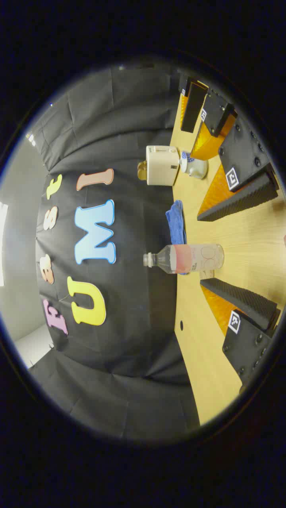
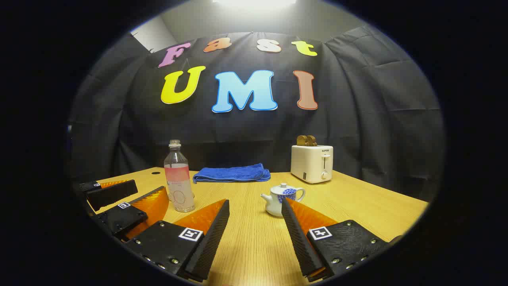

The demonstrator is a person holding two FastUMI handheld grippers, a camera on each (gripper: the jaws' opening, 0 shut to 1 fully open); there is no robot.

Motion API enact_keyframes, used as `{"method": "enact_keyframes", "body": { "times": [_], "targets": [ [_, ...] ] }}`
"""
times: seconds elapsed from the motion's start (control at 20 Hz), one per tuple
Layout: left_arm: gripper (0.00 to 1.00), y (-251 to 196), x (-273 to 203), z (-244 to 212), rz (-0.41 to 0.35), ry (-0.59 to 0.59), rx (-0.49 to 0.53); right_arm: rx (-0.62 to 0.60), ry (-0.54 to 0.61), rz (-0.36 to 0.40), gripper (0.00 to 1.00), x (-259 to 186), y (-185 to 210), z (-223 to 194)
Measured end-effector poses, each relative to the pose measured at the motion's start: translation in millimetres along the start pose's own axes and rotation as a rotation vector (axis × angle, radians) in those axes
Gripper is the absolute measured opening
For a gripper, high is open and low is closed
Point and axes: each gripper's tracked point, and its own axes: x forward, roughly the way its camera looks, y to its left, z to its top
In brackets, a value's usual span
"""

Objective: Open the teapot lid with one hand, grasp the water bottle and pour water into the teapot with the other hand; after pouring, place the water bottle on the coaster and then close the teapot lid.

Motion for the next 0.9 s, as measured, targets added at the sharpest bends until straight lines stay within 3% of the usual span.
{"method": "enact_keyframes", "body": {
  "times": [0.9],
  "targets": [
    [1.00,-1,9,1,-0.025,0.002,-0.015,0.020,0.015,-0.010,0.82,11,-8,-1]
  ]
}}
